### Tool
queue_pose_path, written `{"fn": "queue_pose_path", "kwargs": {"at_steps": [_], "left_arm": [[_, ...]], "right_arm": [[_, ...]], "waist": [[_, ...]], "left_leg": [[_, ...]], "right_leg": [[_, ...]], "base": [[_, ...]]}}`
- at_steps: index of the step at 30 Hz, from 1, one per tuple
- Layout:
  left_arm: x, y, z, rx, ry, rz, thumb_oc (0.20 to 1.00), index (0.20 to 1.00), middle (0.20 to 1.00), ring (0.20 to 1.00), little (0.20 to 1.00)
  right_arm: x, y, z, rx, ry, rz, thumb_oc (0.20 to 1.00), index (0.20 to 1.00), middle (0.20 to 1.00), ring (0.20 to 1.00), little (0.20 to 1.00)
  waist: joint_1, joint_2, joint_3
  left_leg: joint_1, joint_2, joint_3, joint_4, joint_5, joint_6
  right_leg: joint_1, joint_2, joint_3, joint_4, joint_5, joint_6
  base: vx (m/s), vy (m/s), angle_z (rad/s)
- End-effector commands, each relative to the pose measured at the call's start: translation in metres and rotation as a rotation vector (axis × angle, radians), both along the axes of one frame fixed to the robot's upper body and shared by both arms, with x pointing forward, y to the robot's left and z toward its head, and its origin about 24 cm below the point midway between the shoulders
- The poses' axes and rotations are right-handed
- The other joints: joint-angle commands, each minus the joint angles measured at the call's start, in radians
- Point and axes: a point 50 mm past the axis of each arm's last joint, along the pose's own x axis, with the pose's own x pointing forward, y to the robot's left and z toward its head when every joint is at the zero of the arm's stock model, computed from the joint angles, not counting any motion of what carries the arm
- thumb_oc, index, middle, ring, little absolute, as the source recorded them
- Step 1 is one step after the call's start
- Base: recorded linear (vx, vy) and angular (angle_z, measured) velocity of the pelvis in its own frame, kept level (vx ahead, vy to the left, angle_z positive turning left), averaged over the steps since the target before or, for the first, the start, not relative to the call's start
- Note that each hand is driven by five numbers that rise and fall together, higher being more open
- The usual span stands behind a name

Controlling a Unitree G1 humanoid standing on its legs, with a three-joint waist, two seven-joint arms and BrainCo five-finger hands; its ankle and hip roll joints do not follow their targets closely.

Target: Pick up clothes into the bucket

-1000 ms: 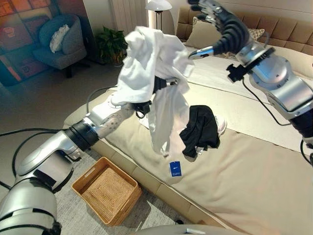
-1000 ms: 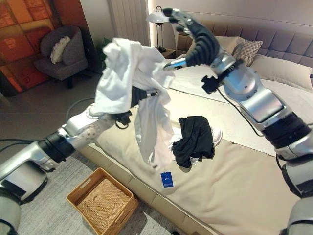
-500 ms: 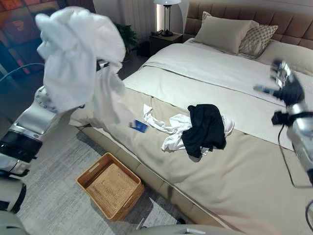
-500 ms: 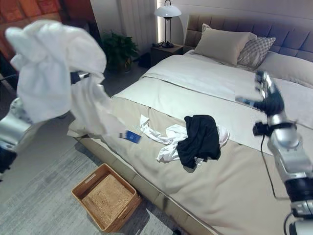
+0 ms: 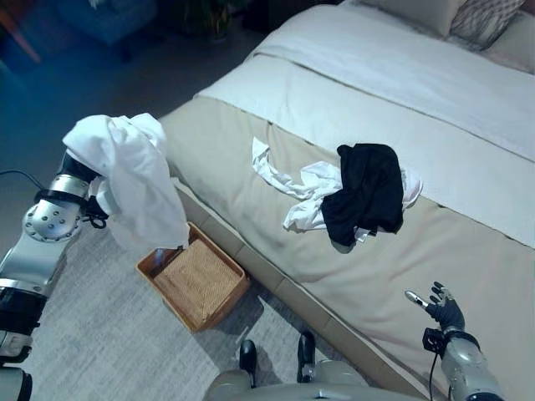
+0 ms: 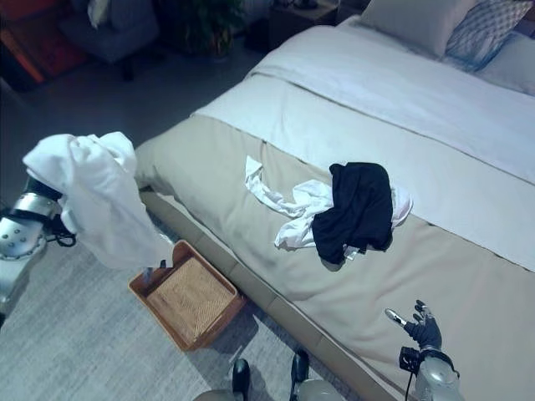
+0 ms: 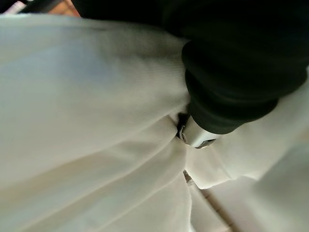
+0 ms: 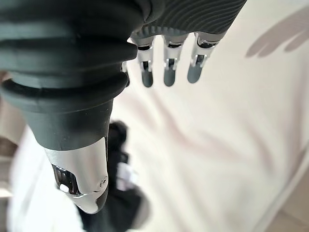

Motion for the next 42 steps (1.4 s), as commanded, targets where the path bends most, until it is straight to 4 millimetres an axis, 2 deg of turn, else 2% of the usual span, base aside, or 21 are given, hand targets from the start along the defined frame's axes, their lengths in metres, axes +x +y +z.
{"fn": "queue_pose_path", "kwargs": {"at_steps": [1,7,9,12,13,17,18,19,22,27,28,30,31,34,35,37,42], "left_arm": [[0.005,0.016,0.027,-0.043,-0.158,0.099,0.2,0.2,0.2,0.2,0.2],[0.015,0.023,0.014,-0.121,-0.182,0.22,0.2,0.2,0.2,0.2,0.2],[0.018,0.026,0.017,-0.105,-0.204,0.271,0.2,0.2,0.2,0.2,0.2],[0.026,0.026,0.031,-0.086,-0.246,0.307,0.2,0.2,0.2,0.2,0.2],[0.03,0.027,0.041,-0.086,-0.277,0.324,0.2,0.2,0.2,0.2,0.2],[0.034,0.029,0.047,-0.107,-0.29,0.351,0.2,0.2,0.2,0.2,0.2],[0.036,0.029,0.048,-0.108,-0.289,0.354,0.2,0.2,0.2,0.2,0.2],[0.038,0.028,0.052,-0.108,-0.297,0.357,0.2,0.2,0.2,0.2,0.2],[0.04,0.03,0.063,-0.05,-0.319,0.394,0.2,0.2,0.2,0.2,0.2],[0.043,0.031,0.084,-0.057,-0.37,0.42,0.2,0.2,0.2,0.2,0.2],[0.046,0.029,0.093,-0.06,-0.387,0.419,0.373,0.373,0.373,0.373,0.373],[0.047,0.029,0.098,-0.059,-0.399,0.425,0.52,0.52,0.52,0.52,0.52],[0.048,0.028,0.105,-0.052,-0.407,0.429,1.0,1.0,1.0,1.0,1.0],[0.051,0.035,0.113,-0.013,-0.387,0.491,1.0,1.0,1.0,1.0,1.0],[0.052,0.042,0.11,-0.005,-0.347,0.534,1.0,1.0,1.0,1.0,1.0],[0.055,0.042,0.115,0.03,-0.333,0.555,1.0,1.0,1.0,1.0,1.0],[0.057,0.053,0.112,0.019,-0.276,0.638,1.0,1.0,1.0,1.0,1.0]], "right_arm": [[0.021,-0.003,0.015,-0.081,-0.055,0.088,1.0,1.0,1.0,1.0,1.0],[0.022,0.003,0.006,-0.108,0.004,0.137,1.0,1.0,1.0,1.0,1.0],[0.023,0.009,0.005,-0.105,-0.001,0.155,1.0,1.0,1.0,1.0,1.0],[0.029,0.016,0.007,-0.095,-0.034,0.164,1.0,1.0,1.0,1.0,1.0],[0.031,0.021,0.007,-0.097,-0.048,0.182,1.0,1.0,1.0,1.0,1.0],[0.038,0.026,0.01,-0.096,-0.079,0.188,1.0,1.0,1.0,1.0,1.0],[0.041,0.026,0.012,-0.1,-0.089,0.19,1.0,1.0,1.0,1.0,1.0],[0.044,0.027,0.014,-0.102,-0.097,0.186,1.0,1.0,1.0,1.0,1.0],[0.054,0.027,0.023,-0.109,-0.158,0.174,1.0,1.0,1.0,1.0,1.0],[0.062,0.029,0.032,-0.095,-0.228,0.152,1.0,1.0,1.0,1.0,1.0],[0.064,0.03,0.034,-0.097,-0.241,0.148,1.0,1.0,1.0,1.0,1.0],[0.065,0.03,0.035,-0.097,-0.249,0.141,1.0,1.0,1.0,1.0,1.0],[0.066,0.031,0.036,-0.092,-0.262,0.137,1.0,1.0,1.0,1.0,1.0],[0.068,0.034,0.038,-0.088,-0.279,0.135,1.0,1.0,1.0,1.0,1.0],[0.069,0.036,0.038,-0.084,-0.281,0.137,1.0,1.0,1.0,1.0,1.0],[0.071,0.04,0.037,-0.075,-0.282,0.144,1.0,1.0,1.0,1.0,1.0],[0.078,0.048,0.04,-0.064,-0.304,0.171,1.0,1.0,1.0,1.0,1.0]], "waist": [[-0.017,-0.023,0.031],[-0.028,-0.047,0.117],[-0.035,-0.056,0.15],[-0.047,-0.069,0.193],[-0.053,-0.074,0.215],[-0.06,-0.083,0.245],[-0.06,-0.082,0.249],[-0.059,-0.083,0.256],[-0.064,-0.093,0.279],[-0.067,-0.109,0.295],[-0.071,-0.115,0.295],[-0.074,-0.117,0.296],[-0.076,-0.121,0.296],[-0.086,-0.132,0.296],[-0.087,-0.137,0.296],[-0.086,-0.139,0.296],[-0.086,-0.143,0.296]], "left_leg": [[-0.075,0.011,0.008,0.114,-0.048,-0.001],[-0.206,0.016,0.014,0.204,-0.056,0.0],[-0.26,0.018,0.015,0.232,-0.053,0.0],[-0.379,0.016,0.013,0.315,-0.066,-0.002],[-0.442,0.018,0.009,0.354,-0.07,-0.003],[-0.552,0.018,0.002,0.436,-0.085,-0.001],[-0.563,0.023,-0.007,0.458,-0.12,-0.008],[-0.592,0.024,-0.01,0.477,-0.127,-0.007],[-0.668,0.029,-0.013,0.528,-0.138,-0.005],[-0.786,0.031,-0.026,0.58,-0.147,-0.001],[-0.823,0.03,-0.029,0.583,-0.147,-0.001],[-0.852,0.028,-0.033,0.597,-0.149,-0.001],[-0.878,0.028,-0.037,0.61,-0.153,0.0],[-0.937,0.029,-0.04,0.646,-0.165,0.005],[-0.958,0.032,-0.041,0.664,-0.17,0.008],[-0.988,0.032,-0.041,0.695,-0.181,0.014],[-1.024,0.037,-0.039,0.724,-0.195,0.022]], "right_leg": [[-0.052,-0.108,-0.01,0.15,-0.046,0.104],[-0.181,-0.124,0.015,0.212,-0.038,0.097],[-0.24,-0.13,0.017,0.247,-0.039,0.094],[-0.348,-0.141,0.018,0.318,-0.054,0.087],[-0.401,-0.148,0.016,0.348,-0.056,0.087],[-0.498,-0.152,0.019,0.405,-0.062,0.082],[-0.509,-0.147,0.028,0.424,-0.089,0.09],[-0.537,-0.148,0.029,0.439,-0.092,0.091],[-0.605,-0.148,0.028,0.472,-0.089,0.093],[-0.714,-0.149,0.024,0.498,-0.078,0.102],[-0.746,-0.151,0.024,0.495,-0.072,0.105],[-0.769,-0.153,0.024,0.498,-0.069,0.106],[-0.788,-0.155,0.023,0.502,-0.068,0.107],[-0.847,-0.155,0.023,0.525,-0.066,0.109],[-0.864,-0.156,0.023,0.536,-0.067,0.109],[-0.893,-0.154,0.025,0.556,-0.07,0.114],[-0.929,-0.156,0.026,0.561,-0.06,0.118]], "base": [[-0.14,0.038,0.0],[-0.11,0.03,-0.04],[-0.13,0.023,-0.06],[-0.15,0.008,0.05],[-0.12,-0.002,0.08],[-0.08,0.006,0.01],[0.0,0.0,0.0],[0.0,0.0,0.0],[-0.07,0.008,0.0],[-0.06,0.008,0.02],[-0.04,0.008,0.05],[-0.02,0.004,0.01],[0.0,0.0,0.0],[0.0,0.031,0.06],[0.0,0.031,-0.03],[0.01,0.029,-0.06],[0.01,0.007,-0.04]]}}
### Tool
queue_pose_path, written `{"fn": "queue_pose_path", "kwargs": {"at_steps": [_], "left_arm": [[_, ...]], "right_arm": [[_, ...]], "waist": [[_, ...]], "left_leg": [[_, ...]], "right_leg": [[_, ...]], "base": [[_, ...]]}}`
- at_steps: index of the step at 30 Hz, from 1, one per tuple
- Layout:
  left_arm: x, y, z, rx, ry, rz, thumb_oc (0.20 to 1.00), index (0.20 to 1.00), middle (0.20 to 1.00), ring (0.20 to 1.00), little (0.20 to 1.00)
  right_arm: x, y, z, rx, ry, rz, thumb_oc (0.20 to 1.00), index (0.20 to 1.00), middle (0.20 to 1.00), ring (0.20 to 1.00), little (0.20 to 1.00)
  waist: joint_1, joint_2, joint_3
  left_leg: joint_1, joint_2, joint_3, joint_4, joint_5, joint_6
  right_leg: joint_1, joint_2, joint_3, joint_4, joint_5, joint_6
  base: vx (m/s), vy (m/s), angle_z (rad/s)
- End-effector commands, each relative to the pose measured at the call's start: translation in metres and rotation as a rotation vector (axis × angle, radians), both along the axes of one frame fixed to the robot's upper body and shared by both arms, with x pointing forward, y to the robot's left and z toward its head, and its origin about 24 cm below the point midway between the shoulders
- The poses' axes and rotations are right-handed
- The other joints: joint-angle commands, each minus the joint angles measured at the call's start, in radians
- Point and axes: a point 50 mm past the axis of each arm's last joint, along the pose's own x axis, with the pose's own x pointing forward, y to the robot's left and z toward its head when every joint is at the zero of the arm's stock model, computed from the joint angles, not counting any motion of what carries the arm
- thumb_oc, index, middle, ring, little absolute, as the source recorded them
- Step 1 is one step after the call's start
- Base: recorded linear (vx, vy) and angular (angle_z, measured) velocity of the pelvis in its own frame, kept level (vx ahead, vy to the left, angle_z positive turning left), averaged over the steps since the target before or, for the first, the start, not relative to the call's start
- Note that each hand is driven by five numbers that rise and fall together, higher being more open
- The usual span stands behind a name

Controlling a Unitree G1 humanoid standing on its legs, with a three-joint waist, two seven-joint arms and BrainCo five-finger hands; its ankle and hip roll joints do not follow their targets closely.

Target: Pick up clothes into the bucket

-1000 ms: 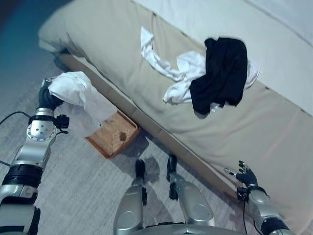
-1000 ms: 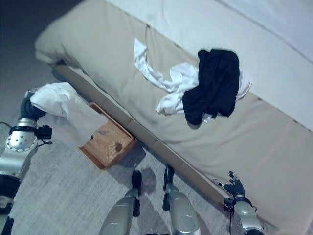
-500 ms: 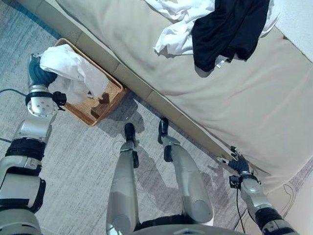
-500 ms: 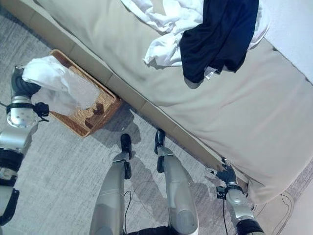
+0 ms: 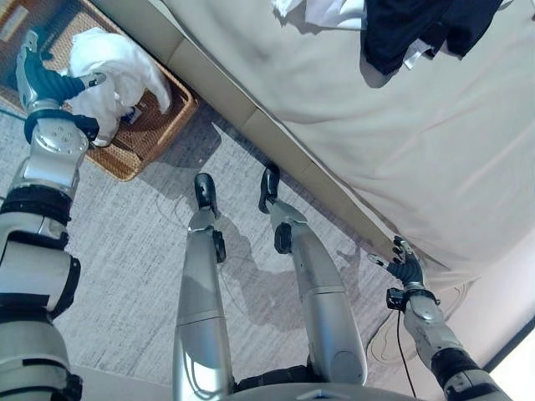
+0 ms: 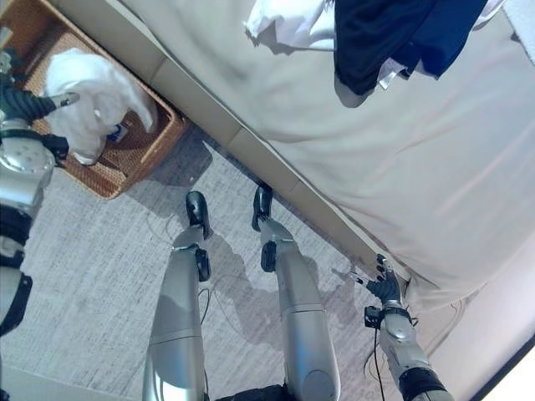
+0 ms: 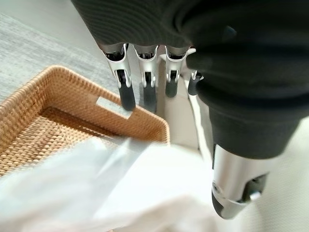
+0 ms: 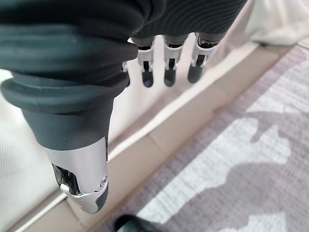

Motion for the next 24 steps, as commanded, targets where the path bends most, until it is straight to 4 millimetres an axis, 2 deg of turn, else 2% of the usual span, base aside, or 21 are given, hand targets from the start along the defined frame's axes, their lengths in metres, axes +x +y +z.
{"fn": "queue_pose_path", "kwargs": {"at_steps": [1,8,11,14,15,16,17,18,21,22,23,24], "left_arm": [[-0.016,0.02,0.031,0.042,-0.085,0.095,1.0,1.0,1.0,1.0,1.0],[-0.018,0.024,0.021,0.039,-0.062,0.125,1.0,1.0,1.0,1.0,1.0],[-0.025,0.031,0.008,0.031,-0.056,0.137,1.0,1.0,1.0,1.0,1.0],[-0.03,0.025,-0.015,-0.01,-0.084,0.078,1.0,1.0,1.0,1.0,1.0],[-0.031,0.025,-0.018,-0.015,-0.081,0.081,1.0,1.0,1.0,1.0,1.0],[-0.035,0.013,-0.041,-0.117,-0.16,0.003,1.0,1.0,1.0,1.0,1.0],[-0.038,0.011,-0.055,-0.155,-0.162,-0.01,1.0,1.0,1.0,1.0,1.0],[-0.044,-0.001,-0.062,-0.186,-0.225,-0.082,1.0,1.0,1.0,1.0,1.0],[-0.055,-0.025,-0.114,-0.368,-0.226,-0.197,1.0,1.0,1.0,1.0,1.0],[-0.055,-0.031,-0.123,-0.375,-0.198,-0.213,1.0,1.0,1.0,1.0,1.0],[-0.055,-0.031,-0.123,-0.376,-0.196,-0.212,1.0,1.0,1.0,1.0,1.0],[-0.061,-0.044,-0.146,-0.39,-0.132,-0.264,1.0,1.0,1.0,1.0,1.0]], "right_arm": [[-0.001,-0.008,0.008,-0.014,-0.049,-0.018,1.0,1.0,1.0,1.0,1.0],[0.004,-0.007,0.02,-0.025,-0.104,0.026,1.0,1.0,1.0,1.0,1.0],[0.009,-0.006,0.032,-0.028,-0.158,0.038,1.0,1.0,1.0,1.0,1.0],[0.02,-0.008,0.058,-0.018,-0.289,0.026,1.0,1.0,1.0,1.0,1.0],[0.019,-0.009,0.058,-0.022,-0.287,0.029,1.0,1.0,1.0,1.0,1.0],[0.03,-0.008,0.086,-0.008,-0.424,0.012,1.0,1.0,1.0,1.0,1.0],[0.033,-0.011,0.097,-0.026,-0.462,0.012,1.0,1.0,1.0,1.0,1.0],[0.036,-0.014,0.113,-0.046,-0.532,0.002,1.0,1.0,1.0,1.0,1.0],[0.045,-0.017,0.156,-0.113,-0.705,-0.007,1.0,1.0,1.0,1.0,1.0],[0.048,-0.019,0.167,-0.144,-0.743,-0.01,1.0,1.0,1.0,1.0,1.0],[0.048,-0.019,0.167,-0.146,-0.741,-0.01,1.0,1.0,1.0,1.0,1.0],[0.051,-0.02,0.2,-0.256,-0.855,0.003,1.0,1.0,1.0,1.0,1.0]], "waist": [[0.029,-0.012,-0.018],[0.039,-0.002,-0.018],[0.051,0.01,-0.018],[0.076,0.034,-0.018],[0.072,0.037,-0.018],[0.087,0.054,-0.018],[0.087,0.062,-0.018],[0.095,0.071,-0.018],[0.103,0.105,-0.018],[0.105,0.112,-0.018],[0.105,0.114,-0.018],[0.117,0.132,-0.018]], "left_leg": [[0.036,0.047,0.004,0.034,-0.08,0.003],[0.074,0.044,-0.018,-0.02,-0.05,-0.009],[0.132,0.052,-0.028,-0.08,-0.027,-0.018],[0.215,0.052,-0.04,-0.183,0.022,-0.042],[0.222,0.052,-0.041,-0.189,0.025,-0.042],[0.29,0.055,-0.037,-0.242,0.042,-0.052],[0.32,0.056,-0.033,-0.258,0.044,-0.05],[0.347,0.055,-0.033,-0.278,0.049,-0.051],[0.438,0.047,-0.023,-0.318,0.05,-0.052],[0.44,0.044,-0.014,-0.326,0.081,-0.046],[0.459,0.047,-0.02,-0.325,0.052,-0.051],[0.493,0.035,-0.02,-0.343,0.081,-0.044]], "right_leg": [[0.044,-0.086,0.04,-0.014,0.004,0.141],[0.066,-0.081,0.034,-0.019,-0.012,0.129],[0.108,-0.072,0.025,-0.044,-0.019,0.114],[0.166,-0.063,0.014,-0.076,-0.031,0.102],[0.171,-0.063,0.013,-0.078,-0.03,0.101],[0.214,-0.055,0.012,-0.085,-0.044,0.096],[0.237,-0.054,0.014,-0.09,-0.046,0.093],[0.258,-0.051,0.017,-0.097,-0.049,0.091],[0.327,-0.043,0.036,-0.12,-0.055,0.09],[0.33,-0.045,0.034,-0.133,-0.027,0.08],[0.345,-0.04,0.043,-0.126,-0.055,0.089],[0.374,-0.038,0.052,-0.143,-0.031,0.077]], "base": [[0.0,0.0,0.0],[0.0,-0.08,0.0],[-0.03,-0.16,0.06],[-0.02,-0.176,0.11],[-0.01,-0.151,0.14],[-0.01,-0.081,0.13],[0.0,-0.098,0.14],[0.01,-0.022,0.12],[0.0,0.02,-0.02],[0.03,0.022,-0.06],[-0.02,0.023,-0.07],[0.07,0.018,-0.04]]}}
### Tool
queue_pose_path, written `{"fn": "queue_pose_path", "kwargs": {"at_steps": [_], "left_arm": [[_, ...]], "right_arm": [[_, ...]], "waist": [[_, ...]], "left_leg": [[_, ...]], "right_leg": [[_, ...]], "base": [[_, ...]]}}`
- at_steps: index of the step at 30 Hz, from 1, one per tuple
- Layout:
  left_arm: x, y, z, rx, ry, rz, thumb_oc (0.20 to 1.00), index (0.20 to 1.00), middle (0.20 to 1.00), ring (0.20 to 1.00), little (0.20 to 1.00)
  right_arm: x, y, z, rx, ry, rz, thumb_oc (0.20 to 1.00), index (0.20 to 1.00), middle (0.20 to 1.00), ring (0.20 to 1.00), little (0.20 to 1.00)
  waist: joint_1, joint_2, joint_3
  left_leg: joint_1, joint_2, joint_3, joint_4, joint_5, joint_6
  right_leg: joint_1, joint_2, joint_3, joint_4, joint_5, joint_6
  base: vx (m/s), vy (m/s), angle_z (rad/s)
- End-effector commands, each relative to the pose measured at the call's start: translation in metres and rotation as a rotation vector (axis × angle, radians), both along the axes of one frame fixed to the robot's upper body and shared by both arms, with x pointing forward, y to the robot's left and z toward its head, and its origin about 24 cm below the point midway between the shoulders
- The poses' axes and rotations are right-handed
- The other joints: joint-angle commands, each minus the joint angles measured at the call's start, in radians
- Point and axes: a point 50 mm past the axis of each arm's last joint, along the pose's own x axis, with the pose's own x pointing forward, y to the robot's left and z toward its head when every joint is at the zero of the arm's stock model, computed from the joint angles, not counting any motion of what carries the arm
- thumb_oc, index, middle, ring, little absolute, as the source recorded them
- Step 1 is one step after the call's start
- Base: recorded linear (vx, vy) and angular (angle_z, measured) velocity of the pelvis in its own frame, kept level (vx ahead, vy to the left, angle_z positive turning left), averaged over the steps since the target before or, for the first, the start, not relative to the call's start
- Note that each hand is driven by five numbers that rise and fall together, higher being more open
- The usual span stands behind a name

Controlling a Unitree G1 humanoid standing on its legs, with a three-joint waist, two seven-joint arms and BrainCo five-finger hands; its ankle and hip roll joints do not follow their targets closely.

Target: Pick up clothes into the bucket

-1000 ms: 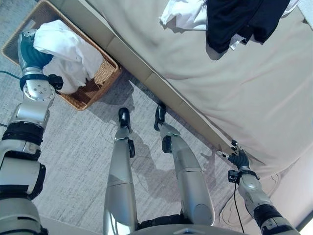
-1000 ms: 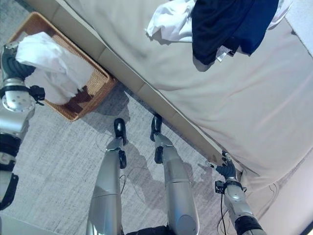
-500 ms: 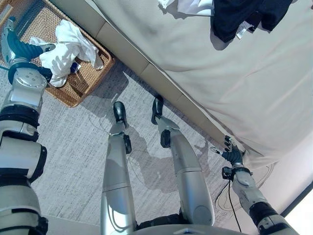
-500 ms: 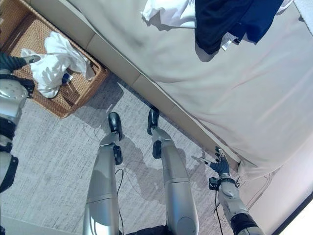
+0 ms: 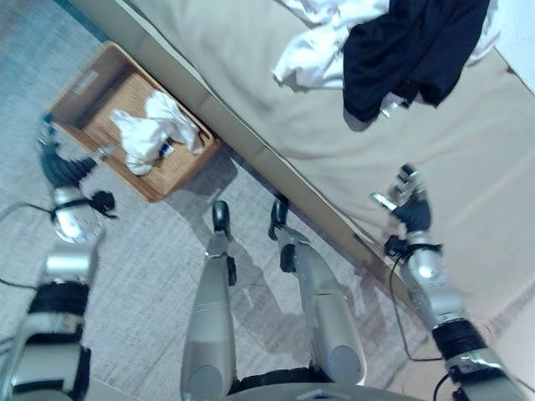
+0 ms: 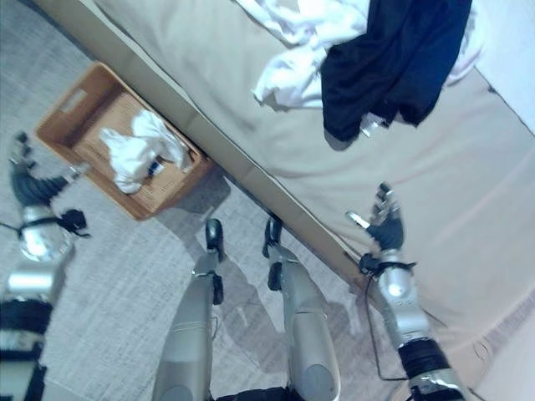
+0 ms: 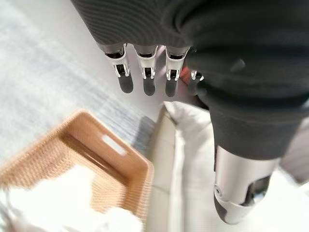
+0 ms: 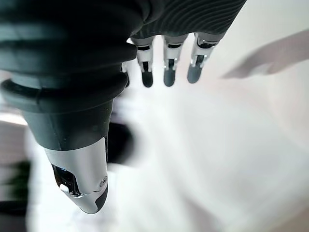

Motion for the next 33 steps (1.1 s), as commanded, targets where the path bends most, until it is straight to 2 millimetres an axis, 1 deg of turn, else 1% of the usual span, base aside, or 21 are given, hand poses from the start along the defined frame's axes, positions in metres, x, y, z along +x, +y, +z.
{"fn": "queue_pose_path", "kwargs": {"at_steps": [1,3,4,7,8,10,11,12,16,18,19,22,24,28,29,31,33], "left_arm": [[-0.001,-0.02,-0.022,-0.048,-0.008,-0.089,1.0,1.0,1.0,1.0,1.0],[-0.005,-0.034,-0.045,-0.111,0.038,-0.137,1.0,1.0,1.0,1.0,1.0],[-0.008,-0.038,-0.054,-0.127,0.061,-0.149,1.0,1.0,1.0,1.0,1.0],[-0.019,-0.047,-0.086,-0.167,0.17,-0.166,1.0,1.0,1.0,1.0,1.0],[-0.025,-0.05,-0.095,-0.158,0.201,-0.169,1.0,1.0,1.0,1.0,1.0],[-0.035,-0.054,-0.115,-0.211,0.264,-0.17,1.0,1.0,1.0,1.0,1.0],[-0.046,-0.06,-0.131,-0.258,0.311,-0.182,1.0,1.0,1.0,1.0,1.0],[-0.046,-0.06,-0.131,-0.259,0.311,-0.182,1.0,1.0,1.0,1.0,1.0],[-0.062,-0.067,-0.161,-0.288,0.435,-0.173,1.0,1.0,1.0,1.0,1.0],[-0.074,-0.072,-0.177,-0.325,0.504,-0.17,1.0,1.0,1.0,1.0,1.0],[-0.078,-0.075,-0.185,-0.339,0.538,-0.175,1.0,1.0,1.0,1.0,1.0],[-0.087,-0.081,-0.197,-0.352,0.602,-0.192,1.0,1.0,1.0,1.0,1.0],[-0.093,-0.083,-0.201,-0.355,0.631,-0.21,1.0,1.0,1.0,1.0,1.0],[-0.096,-0.088,-0.201,-0.349,0.638,-0.251,1.0,1.0,1.0,1.0,1.0],[-0.1,-0.089,-0.204,-0.358,0.648,-0.257,1.0,1.0,1.0,1.0,1.0],[-0.106,-0.093,-0.207,-0.371,0.66,-0.275,1.0,1.0,1.0,1.0,1.0],[-0.113,-0.096,-0.212,-0.367,0.694,-0.295,1.0,1.0,1.0,1.0,1.0]], "right_arm": [[-0.003,-0.022,0.065,-0.235,-0.24,-0.087,1.0,1.0,1.0,1.0,1.0],[-0.003,-0.022,0.09,-0.312,-0.325,-0.118,1.0,1.0,1.0,1.0,1.0],[-0.004,-0.023,0.099,-0.346,-0.352,-0.128,1.0,1.0,1.0,1.0,1.0],[-0.001,-0.024,0.123,-0.374,-0.429,-0.165,1.0,1.0,1.0,1.0,1.0],[-0.001,-0.025,0.132,-0.393,-0.458,-0.193,1.0,1.0,1.0,1.0,1.0],[0.0,-0.028,0.143,-0.419,-0.483,-0.224,1.0,1.0,1.0,1.0,1.0],[0.002,-0.035,0.158,-0.484,-0.502,-0.295,1.0,1.0,1.0,1.0,1.0],[0.002,-0.034,0.158,-0.485,-0.502,-0.295,1.0,1.0,1.0,1.0,1.0],[0.008,-0.052,0.179,-0.631,-0.473,-0.449,1.0,1.0,1.0,1.0,1.0],[0.01,-0.061,0.187,-0.661,-0.449,-0.513,1.0,1.0,1.0,1.0,1.0],[0.013,-0.066,0.188,-0.668,-0.423,-0.53,1.0,1.0,1.0,1.0,1.0],[0.019,-0.074,0.191,-0.691,-0.369,-0.571,1.0,1.0,1.0,1.0,1.0],[0.023,-0.082,0.198,-0.724,-0.327,-0.607,1.0,1.0,1.0,1.0,1.0],[0.031,-0.094,0.209,-0.733,-0.264,-0.651,1.0,1.0,1.0,1.0,1.0],[0.033,-0.099,0.208,-0.726,-0.229,-0.664,1.0,1.0,1.0,1.0,1.0],[0.036,-0.1,0.217,-0.734,-0.214,-0.669,1.0,1.0,1.0,1.0,1.0],[0.04,-0.106,0.223,-0.694,-0.184,-0.681,1.0,1.0,1.0,1.0,1.0]], "waist": [[0.003,0.11,-0.015],[0.013,0.128,-0.015],[0.016,0.136,-0.025],[0.031,0.158,-0.054],[0.039,0.164,-0.063],[0.05,0.173,-0.079],[0.06,0.185,-0.093],[0.059,0.185,-0.093],[0.073,0.201,-0.116],[0.08,0.211,-0.125],[0.081,0.216,-0.127],[0.084,0.227,-0.13],[0.089,0.232,-0.132],[0.1,0.234,-0.125],[0.105,0.234,-0.122],[0.108,0.236,-0.114],[0.115,0.238,-0.108]], "left_leg": [[0.079,0.038,-0.036,0.007,-0.023,-0.017],[0.133,0.037,-0.033,-0.035,-0.009,-0.021],[0.152,0.034,-0.032,-0.052,-0.005,-0.022],[0.205,0.027,-0.029,-0.096,0.007,-0.024],[0.224,0.026,-0.025,-0.11,0.005,-0.023],[0.242,0.023,-0.017,-0.126,0.006,-0.022],[0.258,0.018,-0.019,-0.144,0.009,-0.021],[0.259,0.018,-0.02,-0.144,0.009,-0.021],[0.286,0.011,-0.018,-0.164,0.006,-0.017],[0.298,0.007,-0.021,-0.175,0.007,-0.014],[0.305,0.005,-0.023,-0.182,0.009,-0.014],[0.317,0.002,-0.03,-0.206,0.016,-0.012],[0.318,0.003,-0.033,-0.222,0.023,-0.012],[0.314,0.009,-0.043,-0.251,0.04,-0.013],[0.313,0.009,-0.045,-0.255,0.043,-0.013],[0.308,0.009,-0.049,-0.255,0.046,-0.013],[0.302,0.005,-0.05,-0.253,0.047,-0.012]], "right_leg": [[0.095,-0.048,0.037,-0.037,0.007,0.096],[0.141,-0.049,0.038,-0.048,0.002,0.096],[0.155,-0.049,0.035,-0.054,-0.002,0.096],[0.19,-0.053,0.035,-0.074,-0.006,0.097],[0.204,-0.052,0.039,-0.083,-0.006,0.099],[0.216,-0.054,0.04,-0.09,-0.006,0.101],[0.225,-0.057,0.041,-0.092,-0.009,0.103],[0.225,-0.057,0.041,-0.092,-0.009,0.103],[0.237,-0.064,0.041,-0.081,-0.018,0.107],[0.242,-0.069,0.038,-0.073,-0.025,0.107],[0.246,-0.07,0.038,-0.069,-0.028,0.107],[0.252,-0.077,0.031,-0.065,-0.031,0.108],[0.251,-0.078,0.026,-0.071,-0.028,0.11],[0.245,-0.075,0.016,-0.084,-0.018,0.111],[0.244,-0.074,0.015,-0.086,-0.016,0.111],[0.238,-0.073,0.014,-0.085,-0.011,0.112],[0.232,-0.073,0.016,-0.083,-0.011,0.112]], "base": [[0.01,0.015,-0.07],[0.08,-0.033,-0.15],[0.09,-0.038,-0.11],[0.1,-0.009,0.04],[0.11,0.015,0.0],[0.12,0.003,-0.03],[0.1,-0.017,-0.01],[0.1,-0.016,-0.01],[0.09,-0.007,0.03],[0.08,-0.007,0.07],[0.08,0.003,0.08],[0.06,0.015,0.08],[0.04,0.015,0.07],[0.03,-0.019,0.04],[0.01,-0.019,0.04],[0.02,-0.007,0.05],[0.01,0.01,0.04]]}}
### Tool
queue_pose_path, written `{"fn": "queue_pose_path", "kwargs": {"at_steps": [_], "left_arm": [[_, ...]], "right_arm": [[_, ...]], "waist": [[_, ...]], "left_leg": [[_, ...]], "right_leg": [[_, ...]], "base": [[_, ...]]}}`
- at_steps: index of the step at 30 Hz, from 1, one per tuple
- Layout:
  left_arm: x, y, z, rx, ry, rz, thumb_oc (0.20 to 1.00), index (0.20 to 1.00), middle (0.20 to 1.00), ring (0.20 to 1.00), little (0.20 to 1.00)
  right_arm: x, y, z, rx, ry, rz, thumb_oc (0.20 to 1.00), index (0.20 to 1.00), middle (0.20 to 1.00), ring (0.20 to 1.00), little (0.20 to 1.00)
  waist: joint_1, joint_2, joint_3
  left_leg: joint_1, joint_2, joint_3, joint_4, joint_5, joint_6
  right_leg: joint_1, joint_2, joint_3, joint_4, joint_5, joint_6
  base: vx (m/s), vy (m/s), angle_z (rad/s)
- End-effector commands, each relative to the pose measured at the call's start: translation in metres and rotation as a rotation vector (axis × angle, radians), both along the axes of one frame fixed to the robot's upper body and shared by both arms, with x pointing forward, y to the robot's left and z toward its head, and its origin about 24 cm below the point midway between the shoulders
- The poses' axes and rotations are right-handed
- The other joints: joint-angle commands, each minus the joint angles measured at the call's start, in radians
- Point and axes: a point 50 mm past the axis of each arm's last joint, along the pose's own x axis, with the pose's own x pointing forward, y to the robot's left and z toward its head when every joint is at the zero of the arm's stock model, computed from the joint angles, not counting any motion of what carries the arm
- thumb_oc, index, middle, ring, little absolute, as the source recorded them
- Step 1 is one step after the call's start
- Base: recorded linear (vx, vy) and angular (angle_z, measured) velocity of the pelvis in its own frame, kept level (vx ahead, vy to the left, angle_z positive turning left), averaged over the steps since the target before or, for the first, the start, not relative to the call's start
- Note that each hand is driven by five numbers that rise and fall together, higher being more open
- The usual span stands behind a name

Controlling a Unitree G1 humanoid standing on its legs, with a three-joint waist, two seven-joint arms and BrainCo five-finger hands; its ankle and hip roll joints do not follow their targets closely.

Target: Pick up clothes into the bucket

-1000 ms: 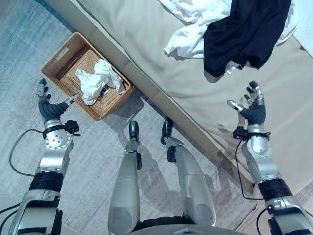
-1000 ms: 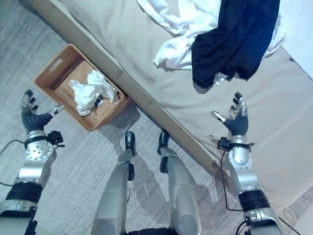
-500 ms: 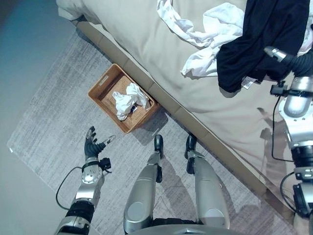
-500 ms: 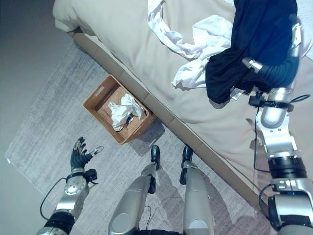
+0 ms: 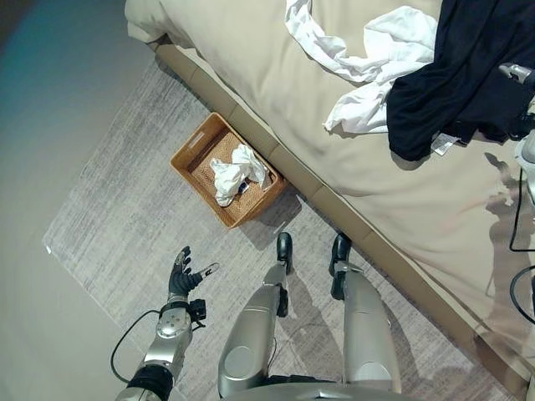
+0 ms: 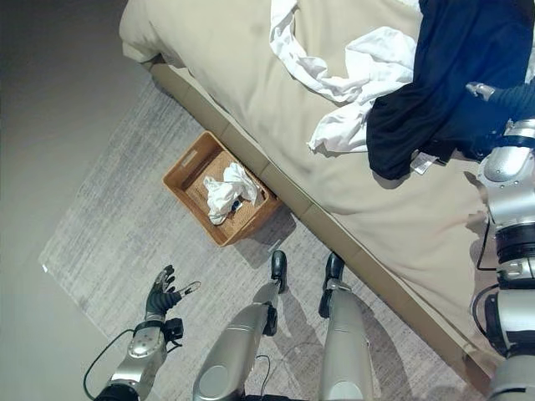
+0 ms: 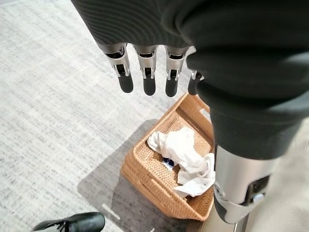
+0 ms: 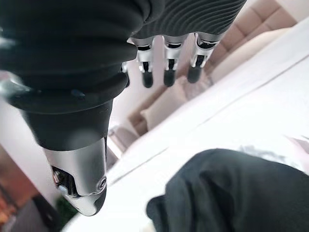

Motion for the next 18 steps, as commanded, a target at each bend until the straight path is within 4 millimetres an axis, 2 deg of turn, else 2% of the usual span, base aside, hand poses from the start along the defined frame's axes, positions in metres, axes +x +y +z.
{"fn": "queue_pose_path", "kwargs": {"at_steps": [1,5,8,14,18], "left_arm": [[-0.026,0.01,-0.014,0.029,0.082,-0.008,1.0,1.0,1.0,1.0,1.0],[-0.035,0.003,-0.022,0.01,0.132,-0.048,1.0,1.0,1.0,1.0,1.0],[-0.033,-0.005,-0.023,-0.035,0.132,-0.065,1.0,1.0,1.0,1.0,1.0],[-0.012,-0.027,-0.006,-0.097,0.028,-0.131,1.0,1.0,1.0,1.0,1.0],[-0.002,-0.037,0.007,-0.129,-0.046,-0.165,1.0,1.0,1.0,1.0,1.0]], "right_arm": [[0.0,-0.002,0.031,0.024,-0.058,0.016,1.0,1.0,1.0,1.0,1.0],[0.007,-0.004,0.044,0.141,-0.059,0.038,1.0,1.0,1.0,1.0,1.0],[0.008,-0.007,0.052,0.185,-0.054,0.027,1.0,1.0,1.0,1.0,1.0],[0.004,-0.006,0.076,0.209,-0.105,0.028,1.0,1.0,1.0,1.0,1.0],[-0.001,-0.011,0.087,0.201,-0.108,0.002,1.0,1.0,1.0,1.0,1.0]], "waist": [[0.009,-0.04,-0.023],[0.016,-0.025,-0.008],[0.022,-0.012,0.007],[0.034,0.007,0.063],[0.049,0.019,0.067]], "left_leg": [[0.081,0.035,-0.043,-0.019,-0.035,-0.036],[0.065,0.028,-0.048,-0.017,-0.03,-0.036],[0.045,0.021,-0.049,-0.014,-0.027,-0.037],[-0.032,0.013,-0.061,0.01,-0.022,-0.035],[-0.102,0.014,-0.068,0.009,-0.009,-0.036]], "right_leg": [[0.122,-0.04,0.022,-0.112,0.041,0.116],[0.095,-0.052,0.027,-0.082,0.031,0.113],[0.065,-0.06,0.029,-0.061,0.026,0.11],[-0.029,-0.075,0.038,-0.003,0.014,0.104],[-0.119,-0.082,0.041,0.026,0.015,0.104]], "base": [[0.01,0.018,0.05],[0.01,0.019,0.03],[-0.01,0.009,0.04],[-0.03,-0.019,0.1],[-0.01,-0.019,0.06]]}}
